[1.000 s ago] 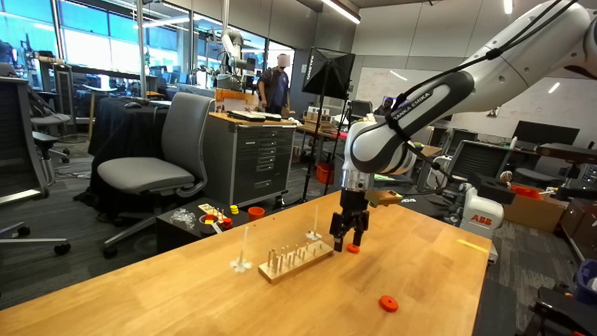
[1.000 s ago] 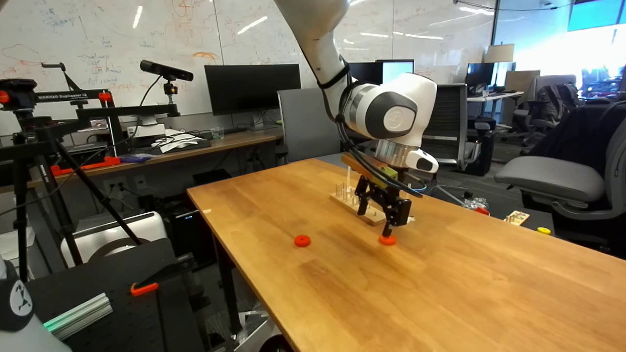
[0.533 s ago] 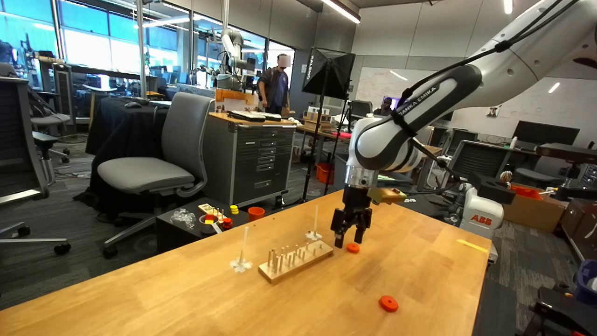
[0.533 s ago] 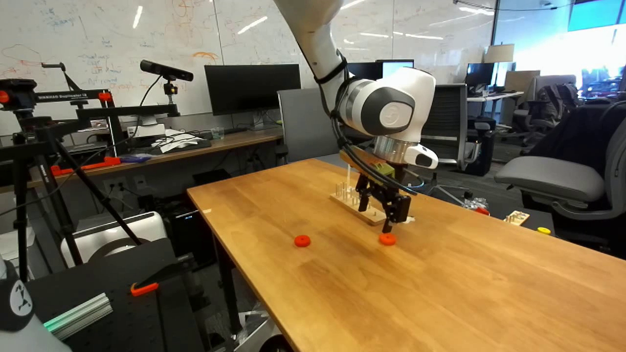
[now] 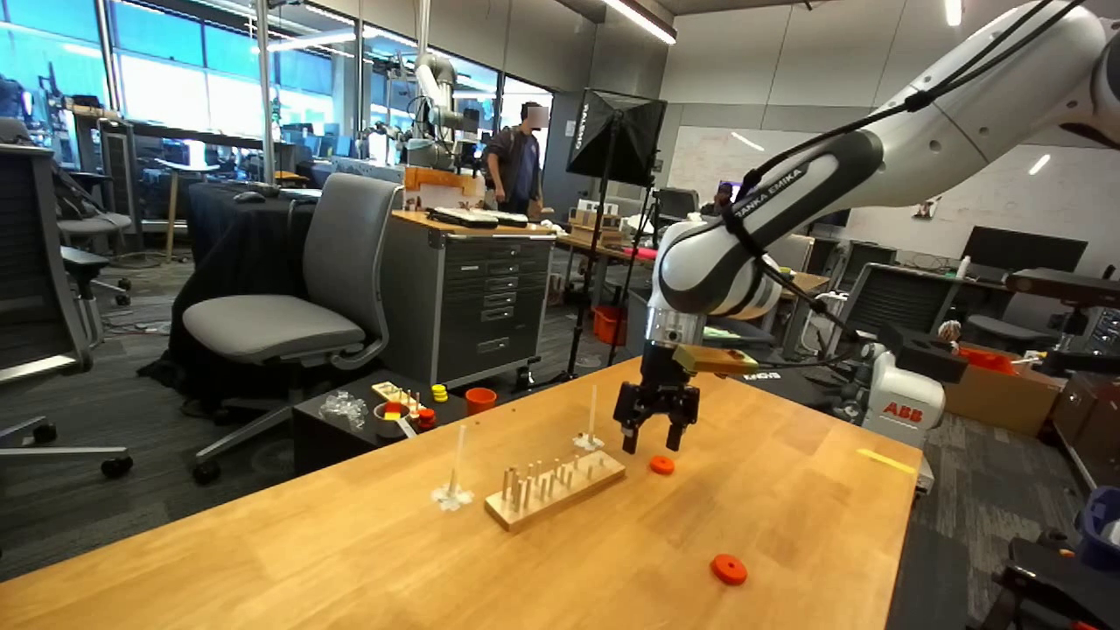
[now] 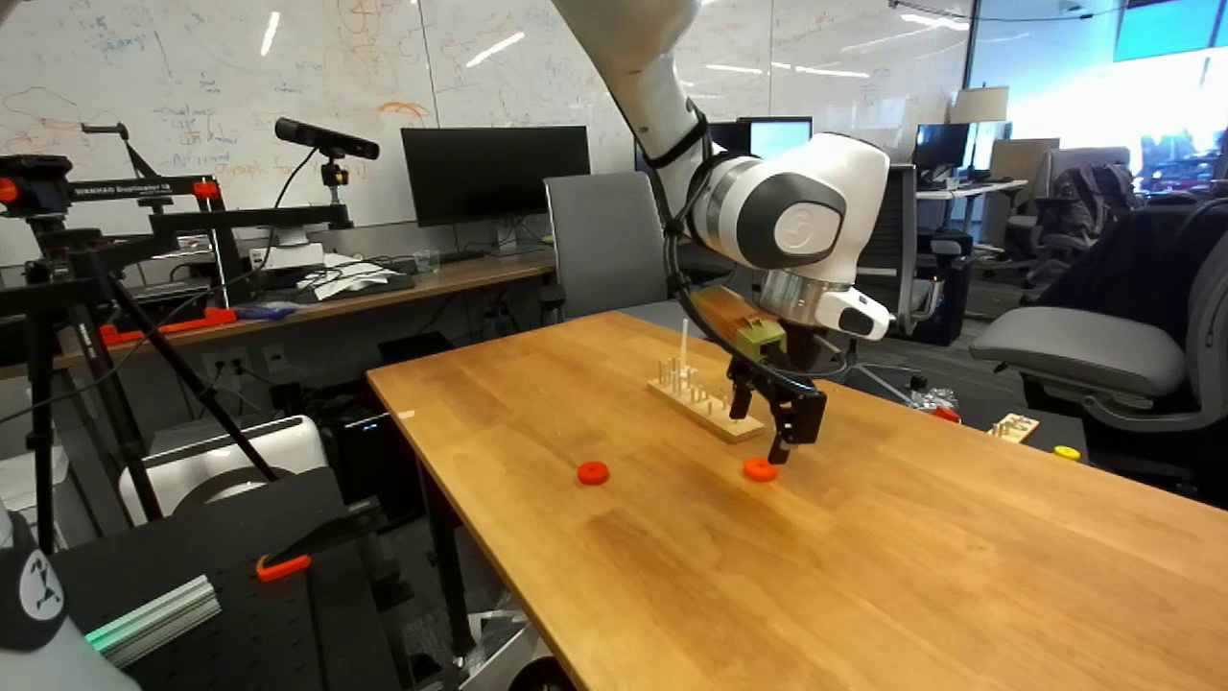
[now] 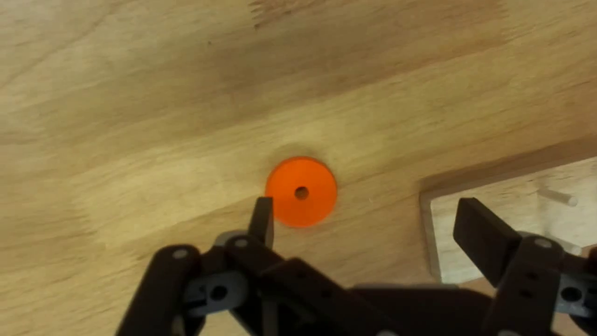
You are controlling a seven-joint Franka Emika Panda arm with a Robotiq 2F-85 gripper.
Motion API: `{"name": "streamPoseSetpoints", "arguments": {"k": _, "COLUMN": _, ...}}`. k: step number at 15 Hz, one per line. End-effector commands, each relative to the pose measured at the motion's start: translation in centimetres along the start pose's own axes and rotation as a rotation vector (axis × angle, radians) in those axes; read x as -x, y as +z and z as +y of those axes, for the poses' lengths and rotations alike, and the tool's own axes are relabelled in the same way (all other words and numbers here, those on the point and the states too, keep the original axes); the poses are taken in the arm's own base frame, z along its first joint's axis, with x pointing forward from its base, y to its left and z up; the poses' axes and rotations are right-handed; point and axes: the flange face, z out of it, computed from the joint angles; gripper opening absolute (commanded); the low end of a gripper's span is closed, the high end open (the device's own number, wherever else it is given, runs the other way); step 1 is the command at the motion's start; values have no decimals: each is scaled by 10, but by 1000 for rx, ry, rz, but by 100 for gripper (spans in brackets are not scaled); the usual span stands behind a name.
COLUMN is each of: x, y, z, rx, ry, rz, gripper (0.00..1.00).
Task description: Put one orange ring on the wooden platform
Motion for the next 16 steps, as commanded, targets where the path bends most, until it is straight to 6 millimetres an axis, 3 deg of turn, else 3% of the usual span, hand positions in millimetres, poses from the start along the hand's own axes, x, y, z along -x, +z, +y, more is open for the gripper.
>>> {"name": "streamPoseSetpoints", "arguments": {"k": 1, "x": -13, "y": 11, "z": 8, "rx": 40, "ry": 138, "rz": -41, "gripper": 100}}
{"name": "streamPoseSetpoints", "arguments": {"k": 6, "x": -16, "y": 28, "z": 18, "rx": 45, "ry": 214, "rz": -80, "gripper": 100}}
{"name": "streamPoseSetpoints", "arguments": {"k": 10, "x": -18, "y": 28, "z": 15, "rx": 32, "ry": 218, "rz": -69, "gripper": 100}}
{"name": "streamPoseSetpoints", "arguments": {"k": 12, "x": -18, "y": 28, "z": 15, "rx": 39, "ry": 218, "rz": -72, "gripper": 74}}
{"name": "streamPoseSetpoints", "arguments": {"k": 16, "x": -19, "y": 19, "z": 14, "rx": 32, "ry": 210, "rz": -80, "gripper": 43}}
